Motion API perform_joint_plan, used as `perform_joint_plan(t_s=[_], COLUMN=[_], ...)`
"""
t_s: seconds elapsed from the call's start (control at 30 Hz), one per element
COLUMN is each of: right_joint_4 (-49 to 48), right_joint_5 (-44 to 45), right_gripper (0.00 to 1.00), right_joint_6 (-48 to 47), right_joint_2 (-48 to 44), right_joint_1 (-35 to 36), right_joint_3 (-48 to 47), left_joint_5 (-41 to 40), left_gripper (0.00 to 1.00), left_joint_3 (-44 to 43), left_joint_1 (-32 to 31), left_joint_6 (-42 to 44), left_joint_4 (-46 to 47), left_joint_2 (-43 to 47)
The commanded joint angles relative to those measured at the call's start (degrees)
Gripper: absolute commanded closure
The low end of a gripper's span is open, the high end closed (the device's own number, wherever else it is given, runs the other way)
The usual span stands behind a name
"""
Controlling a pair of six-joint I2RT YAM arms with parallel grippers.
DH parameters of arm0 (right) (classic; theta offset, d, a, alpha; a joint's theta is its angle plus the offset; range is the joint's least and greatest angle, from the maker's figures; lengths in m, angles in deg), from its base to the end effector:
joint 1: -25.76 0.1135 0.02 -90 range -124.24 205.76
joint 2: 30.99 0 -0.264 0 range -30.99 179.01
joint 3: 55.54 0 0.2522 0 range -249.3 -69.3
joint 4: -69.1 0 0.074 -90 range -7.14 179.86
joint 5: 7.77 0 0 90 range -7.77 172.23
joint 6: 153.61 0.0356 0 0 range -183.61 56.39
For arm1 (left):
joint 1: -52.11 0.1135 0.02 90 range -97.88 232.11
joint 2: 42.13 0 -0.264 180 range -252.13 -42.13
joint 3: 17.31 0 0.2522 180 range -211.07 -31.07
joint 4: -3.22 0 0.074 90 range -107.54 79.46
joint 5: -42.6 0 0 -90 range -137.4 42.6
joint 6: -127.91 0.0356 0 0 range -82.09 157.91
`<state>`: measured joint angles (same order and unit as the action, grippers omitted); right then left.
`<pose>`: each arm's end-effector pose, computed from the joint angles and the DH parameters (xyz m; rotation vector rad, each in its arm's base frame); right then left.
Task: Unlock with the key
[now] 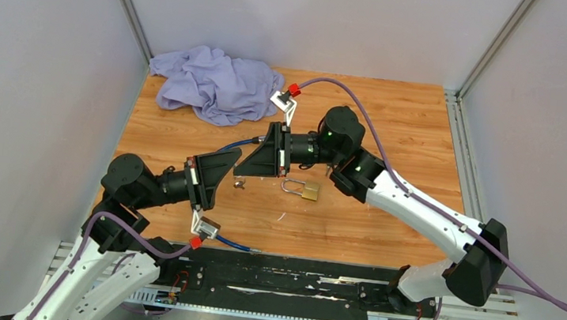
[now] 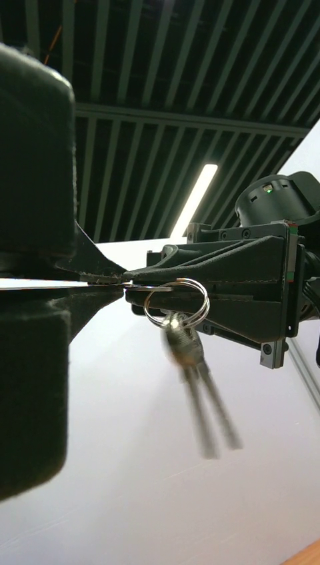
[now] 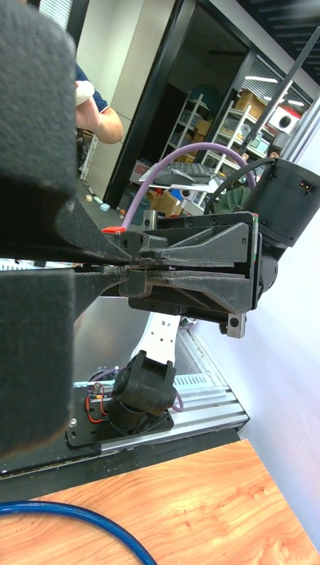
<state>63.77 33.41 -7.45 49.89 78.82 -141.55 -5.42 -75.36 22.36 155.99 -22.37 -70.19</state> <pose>0.1740 0.2760 0.4144 -0.8482 1.6609 2.0341 0.0799 -0.0731 0.3715 1.5434 -0.1737 0.6847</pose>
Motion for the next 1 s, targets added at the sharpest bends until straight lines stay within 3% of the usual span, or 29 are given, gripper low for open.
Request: perform_joint_plan(t_s=[0.0,0.1,0.13,0.2,0.37,0.5,0.63,0.77,0.97], right_joint_4=[-1.42,-0.86,0.17,4.38,19.36,35.64,46.79,55.07,61.09], right_joint_5=[0.29,-0.25,-0.33,-0.44,-0.17,2.61,5.83,11.33,15.08], right_gripper=[0.99,0.99,0.99,0.99,0.99,0.99,0.99,0.99,0.99], right_joint_6=[0.18,0.61,0.32,-1.88,-11.40,-25.10,-35.69,-43.83,-49.60], right_joint_2=[-2.07,-3.15,-3.43,-4.02,-5.58,-5.66,-5.01,-3.88,-2.30], right_joint_1=[0.12,-0.74,-0.96,-1.38,-3.03,-3.29,-3.11,-1.70,0.64], right_joint_3=[1.42,2.26,2.33,1.73,-1.12,-7.50,-12.21,-16.36,-20.49], left_joint_5=[-1.11,-2.55,-2.82,-3.59,-7.44,-9.90,-8.66,-3.94,1.05], left_gripper=[1.00,0.98,0.88,0.58,0.33,0.30,0.30,0.34,0.42], left_joint_3=[-0.71,-0.79,-0.88,-1.44,-5.21,-14.30,-21.08,-26.42,-29.56], left_joint_1=[-0.21,-0.21,-0.21,-0.21,-0.22,-0.21,-0.21,-0.21,-0.28], left_joint_6=[4.46,3.71,2.97,1.52,-2.51,-12.41,-28.24,-50.84,-70.91], left_joint_4=[1.99,2.00,2.07,1.15,-6.68,-22.11,-33.97,-37.69,-38.87], left_joint_2=[0.10,-0.24,-0.25,-0.52,-1.86,-5.51,-10.01,-14.98,-19.82])
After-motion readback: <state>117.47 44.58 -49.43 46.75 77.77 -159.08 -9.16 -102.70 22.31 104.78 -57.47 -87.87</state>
